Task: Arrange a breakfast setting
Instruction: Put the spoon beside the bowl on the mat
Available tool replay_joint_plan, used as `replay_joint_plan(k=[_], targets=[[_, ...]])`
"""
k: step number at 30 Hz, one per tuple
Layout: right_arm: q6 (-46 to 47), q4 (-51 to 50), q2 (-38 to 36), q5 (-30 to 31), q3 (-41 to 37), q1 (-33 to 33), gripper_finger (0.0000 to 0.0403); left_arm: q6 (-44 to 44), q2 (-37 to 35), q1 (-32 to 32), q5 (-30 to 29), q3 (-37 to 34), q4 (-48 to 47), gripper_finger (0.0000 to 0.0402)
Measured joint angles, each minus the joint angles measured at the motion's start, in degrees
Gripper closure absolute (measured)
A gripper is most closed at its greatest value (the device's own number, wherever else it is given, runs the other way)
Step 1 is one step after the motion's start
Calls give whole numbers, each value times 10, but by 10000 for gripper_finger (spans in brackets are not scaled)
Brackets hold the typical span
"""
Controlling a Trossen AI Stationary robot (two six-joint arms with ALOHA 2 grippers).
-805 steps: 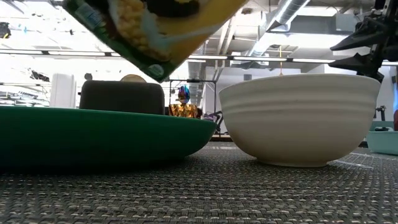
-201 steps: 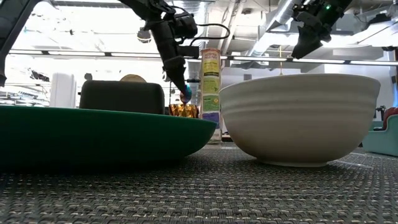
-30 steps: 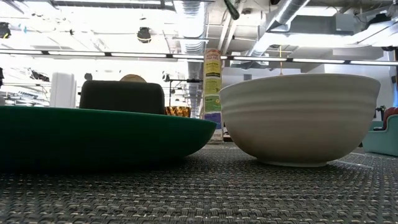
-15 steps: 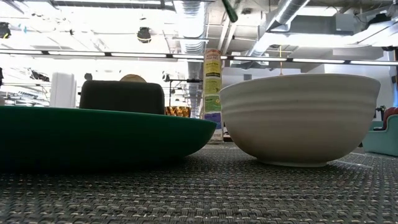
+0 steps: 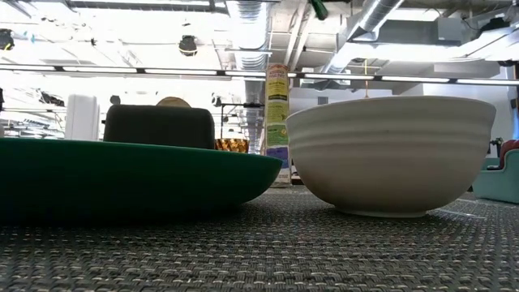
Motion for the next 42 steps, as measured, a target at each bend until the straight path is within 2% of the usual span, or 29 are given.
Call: replay_joint_plan(k=[3,6,19,25,29,32,38,42], targets=[[-18,1,-1,26,0,0,144,-2,0,0,5,0,1,402],[-29,0,-1,44,0,-3,175,-2,0,0,6,0,6,401],[-57,-8,-1,35,0,-8,374,-2,0,1,6,0,28,401],[-66,-8,-1,54,0,2,376,-22,0,1,10,0,32,400],[-73,-7,-2,105,0,13,376,-77,0,0,-32,0,41,386],[-81,-7,-5,135,0,15,376,-118,-1,1,-48,0,42,354],[-84,-16,-6,172,0,16,376,-231,0,1,-50,1,33,266],[-107,-23,-6,215,0,16,376,-323,0,1,-79,1,33,218]])
